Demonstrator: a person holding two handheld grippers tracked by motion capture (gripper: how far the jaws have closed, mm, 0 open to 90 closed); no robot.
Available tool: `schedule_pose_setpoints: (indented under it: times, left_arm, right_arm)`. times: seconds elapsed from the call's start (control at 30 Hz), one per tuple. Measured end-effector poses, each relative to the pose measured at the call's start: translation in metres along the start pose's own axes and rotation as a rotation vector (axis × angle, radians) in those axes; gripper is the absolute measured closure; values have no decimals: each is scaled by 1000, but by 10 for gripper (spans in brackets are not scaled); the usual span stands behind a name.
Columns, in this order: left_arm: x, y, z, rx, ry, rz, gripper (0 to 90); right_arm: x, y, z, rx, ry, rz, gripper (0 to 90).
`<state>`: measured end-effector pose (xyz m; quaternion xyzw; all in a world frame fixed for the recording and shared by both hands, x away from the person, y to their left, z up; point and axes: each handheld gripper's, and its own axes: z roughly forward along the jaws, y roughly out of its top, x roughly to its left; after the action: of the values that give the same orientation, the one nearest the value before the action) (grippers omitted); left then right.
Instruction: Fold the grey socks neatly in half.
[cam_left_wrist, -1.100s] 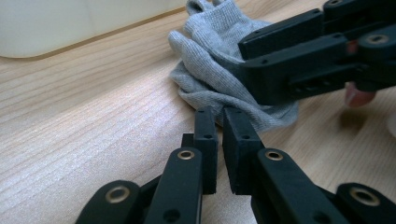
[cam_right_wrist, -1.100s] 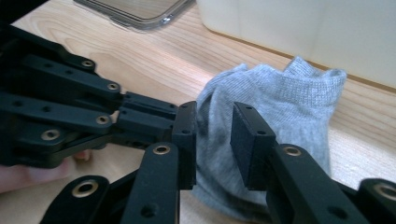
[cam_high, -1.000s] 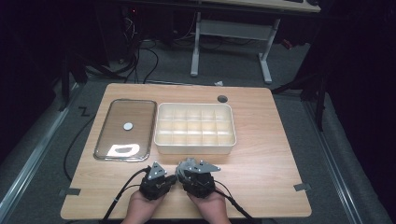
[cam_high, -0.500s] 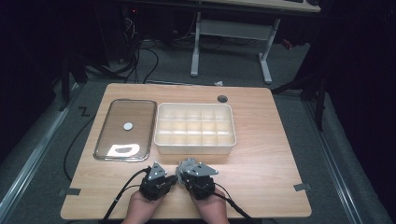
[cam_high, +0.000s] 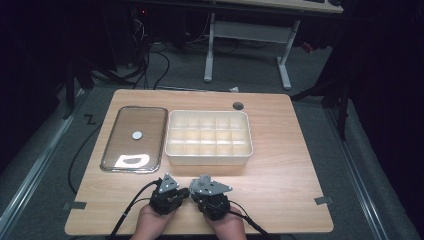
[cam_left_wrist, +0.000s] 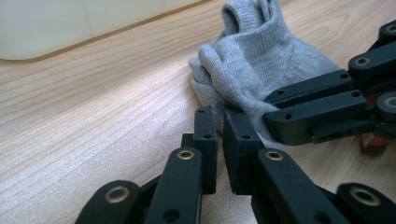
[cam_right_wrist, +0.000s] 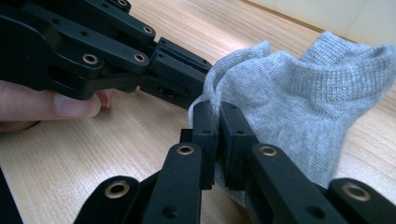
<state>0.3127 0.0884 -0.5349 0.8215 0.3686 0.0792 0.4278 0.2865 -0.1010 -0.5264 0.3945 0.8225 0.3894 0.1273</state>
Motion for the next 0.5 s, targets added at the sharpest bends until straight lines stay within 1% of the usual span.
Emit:
schedule_pose_setpoints:
  times: [0.03,0.07,0.1,0.13,0.17,0.2,0.23,0.27,0.3,0.33,0.4,0.43,0.5]
  left_arm:
    - [1,0,-1,-7,-9,-5,835]
    - [1,0,-1,-7,-9,-5,832]
    - [1,2,-6,-48,-19,-6,832]
    - [1,2,-6,-48,-19,-6,837]
    - [1,7,-13,-108,-22,8,844]
    - [0,10,-16,-135,-26,19,857]
    - [0,10,-16,-135,-26,19,870]
    - [-2,13,-18,-160,-32,30,881]
    - [-5,17,-17,-180,-47,43,887]
    - [-5,17,-17,-180,-47,43,890]
    - [-8,19,-9,-165,-60,46,892]
    - [-10,17,-1,-143,-71,52,896]
    - [-11,16,4,-121,-66,62,899]
  right_arm:
    - [0,0,0,-3,-4,0,865]
    - [0,0,0,-3,-4,0,865]
    - [0,-1,0,-9,-7,-3,865]
    - [0,-1,0,-9,-7,-3,865]
    - [1,-2,0,-14,-10,0,865]
    - [2,-3,0,-16,-12,1,865]
    - [2,-3,0,-19,-16,-1,865]
    - [2,-3,0,-20,-17,-2,865]
    - [3,-3,0,-20,-19,-2,865]
    - [3,-3,0,-20,-19,-2,865]
    - [3,-3,0,-20,-19,-4,865]
    - [3,-3,1,-19,-20,-2,865]
    - [4,-3,1,-20,-24,-8,865]
